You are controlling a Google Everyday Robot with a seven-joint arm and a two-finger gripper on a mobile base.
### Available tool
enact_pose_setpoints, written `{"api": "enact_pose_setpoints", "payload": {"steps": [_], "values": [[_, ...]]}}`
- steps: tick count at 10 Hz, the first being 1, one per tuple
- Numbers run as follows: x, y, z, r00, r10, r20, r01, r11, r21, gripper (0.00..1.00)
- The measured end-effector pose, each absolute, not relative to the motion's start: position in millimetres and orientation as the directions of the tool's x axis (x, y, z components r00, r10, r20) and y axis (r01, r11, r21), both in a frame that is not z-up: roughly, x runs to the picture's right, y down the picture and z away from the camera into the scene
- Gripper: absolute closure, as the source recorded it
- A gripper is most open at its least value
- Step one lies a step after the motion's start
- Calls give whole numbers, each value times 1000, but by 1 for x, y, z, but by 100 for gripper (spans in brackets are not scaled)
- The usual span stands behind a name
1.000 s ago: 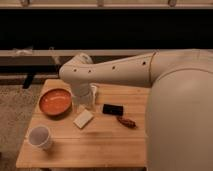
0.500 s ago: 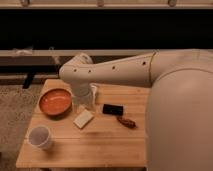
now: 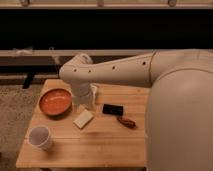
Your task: Place the bottle in the ceramic bowl
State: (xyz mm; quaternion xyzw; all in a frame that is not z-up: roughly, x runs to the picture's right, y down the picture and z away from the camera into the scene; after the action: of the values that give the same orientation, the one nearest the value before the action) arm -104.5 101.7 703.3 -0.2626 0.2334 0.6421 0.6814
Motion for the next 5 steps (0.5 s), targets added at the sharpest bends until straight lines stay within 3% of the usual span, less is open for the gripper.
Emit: {"api": "enact_pose_setpoints", "payload": {"steps": [2,5], "values": [[-106,97,706,72,756,-651,-997,38,-67,35],[-123,56,742,90,786,-611,-995,43,-91,35]]}}
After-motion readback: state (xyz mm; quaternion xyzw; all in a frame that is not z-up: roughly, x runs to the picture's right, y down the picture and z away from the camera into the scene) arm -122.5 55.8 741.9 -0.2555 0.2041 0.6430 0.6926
